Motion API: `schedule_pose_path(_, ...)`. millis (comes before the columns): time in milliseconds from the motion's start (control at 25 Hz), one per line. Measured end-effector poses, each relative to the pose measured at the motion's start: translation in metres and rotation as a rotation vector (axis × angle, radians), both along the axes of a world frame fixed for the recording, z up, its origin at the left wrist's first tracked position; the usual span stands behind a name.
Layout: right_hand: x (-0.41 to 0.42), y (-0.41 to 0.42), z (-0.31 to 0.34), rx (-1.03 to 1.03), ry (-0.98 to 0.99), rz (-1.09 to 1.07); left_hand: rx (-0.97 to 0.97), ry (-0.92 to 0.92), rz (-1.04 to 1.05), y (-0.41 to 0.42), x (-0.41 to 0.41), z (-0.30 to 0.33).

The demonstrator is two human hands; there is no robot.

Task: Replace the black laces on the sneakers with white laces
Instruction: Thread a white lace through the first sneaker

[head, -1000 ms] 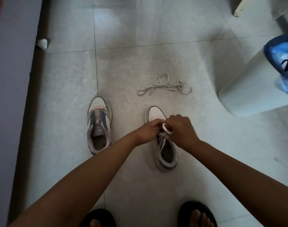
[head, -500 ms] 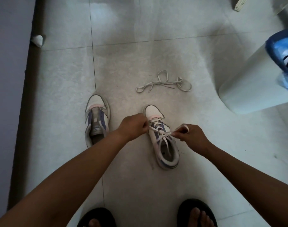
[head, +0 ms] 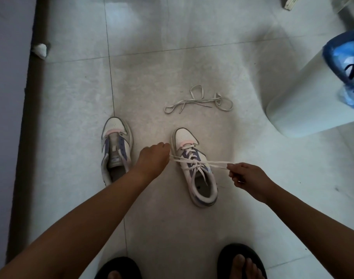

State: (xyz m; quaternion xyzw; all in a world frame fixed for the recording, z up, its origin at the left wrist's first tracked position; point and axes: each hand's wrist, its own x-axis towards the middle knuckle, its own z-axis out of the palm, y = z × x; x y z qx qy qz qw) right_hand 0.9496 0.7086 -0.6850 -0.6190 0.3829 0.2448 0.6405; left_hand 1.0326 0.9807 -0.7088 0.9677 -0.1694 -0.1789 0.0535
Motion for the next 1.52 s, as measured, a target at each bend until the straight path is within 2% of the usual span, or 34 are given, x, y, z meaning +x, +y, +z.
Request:
schedule_pose_path(40,-0.001,0.001,-0.001,0.018,0.011,0.003,-0.107,0.017,0.068,-0.003,-0.002,0.001)
schedule_pose_path(120,0.0,0.002,-0.001,0.05,0.014,-0.007,-0.399,0.154,0.388,-0.01,-0.001,0.006)
schedule_pose_path(160,0.001,0.001,0.0,0.047,0.014,-0.008,-0.453,0.205,0.488,-0.01,0.001,0.005)
schedule_pose_path(280,-0.001,-0.008,0.002,0.003,0.018,0.035,-0.273,0.166,0.337,0.008,0.0,-0.002)
schedule_pose_path(360,-0.007,-0.016,0.002,-0.041,0.028,0.068,-0.256,0.163,0.27,0.021,-0.003,-0.006)
schedule_pose_path(640,-0.006,-0.019,0.003,-0.097,0.016,0.104,-0.173,0.191,0.227,0.027,-0.005,-0.009)
schedule_pose_path(720,-0.005,-0.025,0.007,0.036,0.073,0.151,-0.264,0.338,0.267,0.03,-0.006,-0.003)
schedule_pose_path(800,-0.007,-0.034,0.012,0.195,0.148,0.179,-0.541,0.644,0.454,0.032,-0.012,0.01)
schedule_pose_path(840,-0.01,-0.035,0.014,0.179,0.153,0.233,-0.646,0.771,0.543,0.029,-0.018,0.015)
schedule_pose_path(920,-0.013,-0.018,0.014,-0.043,0.083,0.428,-0.706,0.863,0.555,0.016,-0.036,0.022)
schedule_pose_path(1080,-0.003,0.037,0.002,-0.336,-0.222,0.692,-0.825,0.866,0.513,-0.03,-0.052,0.028)
schedule_pose_path(1160,0.006,0.039,0.0,-0.549,-0.309,0.776,-0.842,0.889,0.481,-0.049,-0.039,0.027)
schedule_pose_path(1240,0.014,0.019,0.004,-0.715,-0.295,0.736,-0.792,0.823,0.396,-0.064,-0.014,0.024)
schedule_pose_path(1360,0.013,-0.023,0.007,-0.857,-0.198,0.687,-0.514,0.344,0.22,-0.076,0.041,0.013)
schedule_pose_path(1520,0.013,-0.062,0.01,-0.894,-0.061,0.575,-0.261,0.035,0.219,-0.073,0.111,-0.005)
